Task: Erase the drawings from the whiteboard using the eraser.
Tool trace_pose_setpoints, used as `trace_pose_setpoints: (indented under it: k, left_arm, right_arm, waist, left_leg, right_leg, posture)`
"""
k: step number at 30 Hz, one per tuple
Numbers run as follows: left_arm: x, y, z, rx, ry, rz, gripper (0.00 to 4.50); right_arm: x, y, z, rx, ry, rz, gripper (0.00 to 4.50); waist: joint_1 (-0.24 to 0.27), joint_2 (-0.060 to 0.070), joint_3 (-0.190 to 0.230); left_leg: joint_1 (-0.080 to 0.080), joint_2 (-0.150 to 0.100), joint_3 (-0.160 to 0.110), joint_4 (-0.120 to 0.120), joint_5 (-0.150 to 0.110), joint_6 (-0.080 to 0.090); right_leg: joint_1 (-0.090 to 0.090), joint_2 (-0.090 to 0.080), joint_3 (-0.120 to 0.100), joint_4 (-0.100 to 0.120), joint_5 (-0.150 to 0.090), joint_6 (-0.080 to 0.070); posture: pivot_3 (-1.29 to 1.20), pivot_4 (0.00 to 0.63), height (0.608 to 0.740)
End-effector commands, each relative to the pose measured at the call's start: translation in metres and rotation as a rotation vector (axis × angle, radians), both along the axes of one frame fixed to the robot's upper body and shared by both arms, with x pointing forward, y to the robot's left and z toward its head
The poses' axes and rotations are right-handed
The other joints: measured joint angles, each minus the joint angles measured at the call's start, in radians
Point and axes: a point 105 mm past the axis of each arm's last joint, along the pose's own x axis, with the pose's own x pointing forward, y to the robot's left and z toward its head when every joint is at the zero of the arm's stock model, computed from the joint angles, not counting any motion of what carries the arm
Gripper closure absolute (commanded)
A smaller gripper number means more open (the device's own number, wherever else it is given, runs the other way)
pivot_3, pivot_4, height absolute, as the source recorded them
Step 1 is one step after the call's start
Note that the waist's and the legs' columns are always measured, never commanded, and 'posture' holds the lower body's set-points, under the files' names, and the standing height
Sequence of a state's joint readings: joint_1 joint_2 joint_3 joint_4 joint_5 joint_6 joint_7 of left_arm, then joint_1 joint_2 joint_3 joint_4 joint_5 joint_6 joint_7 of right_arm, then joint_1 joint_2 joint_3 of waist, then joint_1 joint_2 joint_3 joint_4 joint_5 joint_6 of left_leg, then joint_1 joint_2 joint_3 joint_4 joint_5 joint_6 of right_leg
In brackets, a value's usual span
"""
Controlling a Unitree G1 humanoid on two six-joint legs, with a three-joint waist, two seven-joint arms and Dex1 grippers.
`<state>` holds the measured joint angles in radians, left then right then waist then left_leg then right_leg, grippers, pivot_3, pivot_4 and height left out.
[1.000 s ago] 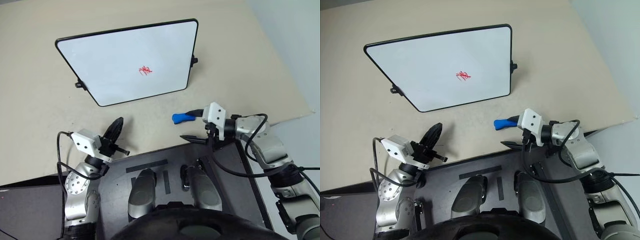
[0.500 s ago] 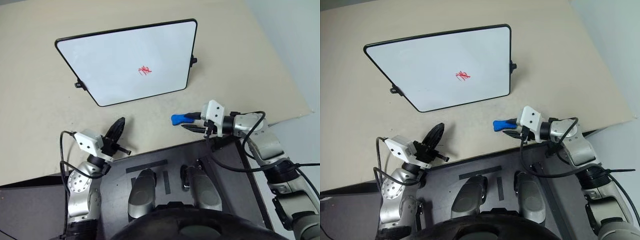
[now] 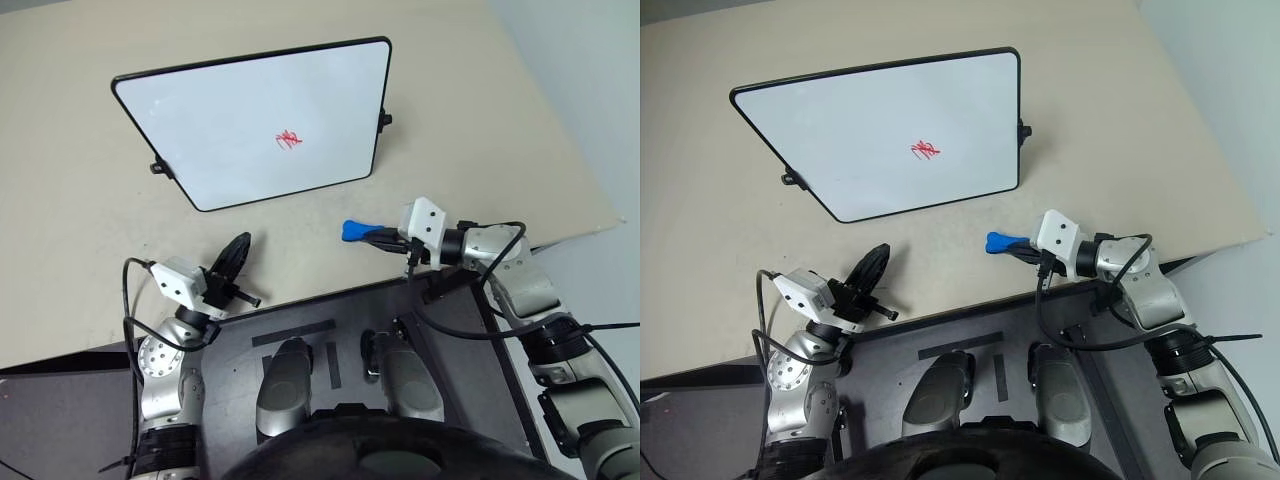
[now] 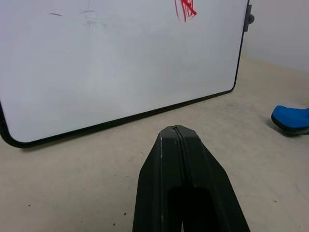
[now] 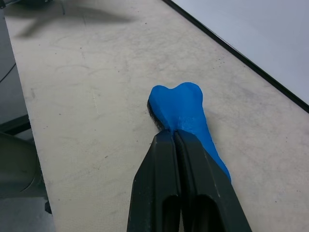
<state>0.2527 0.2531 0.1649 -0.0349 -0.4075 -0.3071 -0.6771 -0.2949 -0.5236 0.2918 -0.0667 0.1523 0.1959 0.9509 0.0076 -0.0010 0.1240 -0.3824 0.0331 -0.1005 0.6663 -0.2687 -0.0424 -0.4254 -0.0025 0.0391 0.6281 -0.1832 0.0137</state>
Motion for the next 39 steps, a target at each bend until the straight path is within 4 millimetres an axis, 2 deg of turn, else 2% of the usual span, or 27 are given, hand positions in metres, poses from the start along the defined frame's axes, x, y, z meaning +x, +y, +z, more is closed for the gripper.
trace_pose_setpoints:
  k: [1, 4, 9, 22, 25, 28, 30, 39]
  left_arm:
    - [0.0, 0.003, -0.004, -0.003, 0.008, 0.012, 4.5]
    - [0.0, 0.002, -0.003, -0.004, 0.006, 0.009, 4.5]
    - [0.003, -0.001, 0.0, -0.004, -0.001, 0.006, 4.5]
    - [0.008, -0.009, 0.019, -0.001, -0.021, 0.008, 4.5]
    - [0.008, -0.008, 0.02, -0.001, -0.02, 0.009, 4.5]
    - [0.009, -0.005, 0.018, 0.001, -0.016, 0.01, 4.5]
    - [0.009, -0.004, 0.017, 0.001, -0.015, 0.009, 4.5]
    - [0.012, -0.006, 0.017, 0.001, -0.014, 0.0, 4.5]
  right_arm:
    - [0.003, 0.001, 0.014, 0.017, -0.07, -0.004, 4.48]
    - [0.006, -0.001, 0.01, -0.001, -0.069, -0.023, 4.48]
    - [0.008, 0.0, 0.01, -0.009, -0.09, -0.029, 3.2]
    - [0.014, 0.001, 0.006, -0.042, -0.128, -0.028, 3.2]
    - [0.016, 0.001, 0.006, -0.042, -0.134, -0.032, 3.2]
    - [0.017, 0.001, 0.008, -0.034, -0.142, -0.037, 3.74]
    - [0.017, 0.001, 0.008, -0.032, -0.145, -0.035, 4.26]
    - [0.006, 0.004, 0.009, 0.004, -0.102, 0.004, 4.33]
  waist:
    - [0.0, 0.0, 0.0]
    - [0.0, 0.0, 0.0]
    - [0.001, 0.0, 0.0]
    - [0.001, 0.0, 0.0]
    - [0.001, 0.0, 0.0]
    - [0.001, 0.0, 0.0]
    - [0.001, 0.0, 0.0]
    - [0.001, 0.0, 0.0]
  left_leg:
    - [0.0, 0.0, 0.0, 0.0, 0.0, 0.0]
    - [0.0, 0.0, 0.0, -0.001, 0.0, 0.0]
    - [0.0, 0.0, -0.001, -0.001, 0.0, 0.0]
    - [-0.001, -0.001, -0.001, -0.001, -0.001, 0.0]
    - [-0.001, -0.001, -0.001, -0.001, -0.002, 0.0]
    - [-0.001, -0.001, -0.001, -0.002, -0.004, 0.001]
    - [-0.001, -0.001, -0.001, -0.002, -0.004, 0.001]
    - [-0.001, 0.0, -0.001, -0.002, -0.005, 0.0]
  right_leg:
    - [0.0, 0.0, 0.0, 0.0, 0.0, 0.0]
    - [0.0, 0.0, 0.0, 0.0, 0.0, 0.0]
    - [0.0, 0.0, 0.0, 0.0, 0.0, 0.0]
    - [0.0, 0.0, 0.0, -0.001, 0.0, 0.001]
    - [0.0, 0.0, 0.0, -0.001, 0.003, -0.006]
    - [-0.001, 0.0, 0.0, -0.001, 0.002, -0.007]
    - [-0.001, 0.0, 0.0, -0.001, 0.001, -0.007]
    - [-0.001, 0.0, 0.0, -0.001, 0.0, -0.008]
  posture:
    - [0.0, 0.15, 0.74]
    - [0.0, 0.15, 0.74]
    - [0.0, 0.15, 0.74]
    - [0.0, 0.15, 0.74]
    - [0.0, 0.15, 0.74]
    - [0.0, 0.15, 0.74]
    - [0.0, 0.15, 0.74]
    - [0.0, 0.15, 0.74]
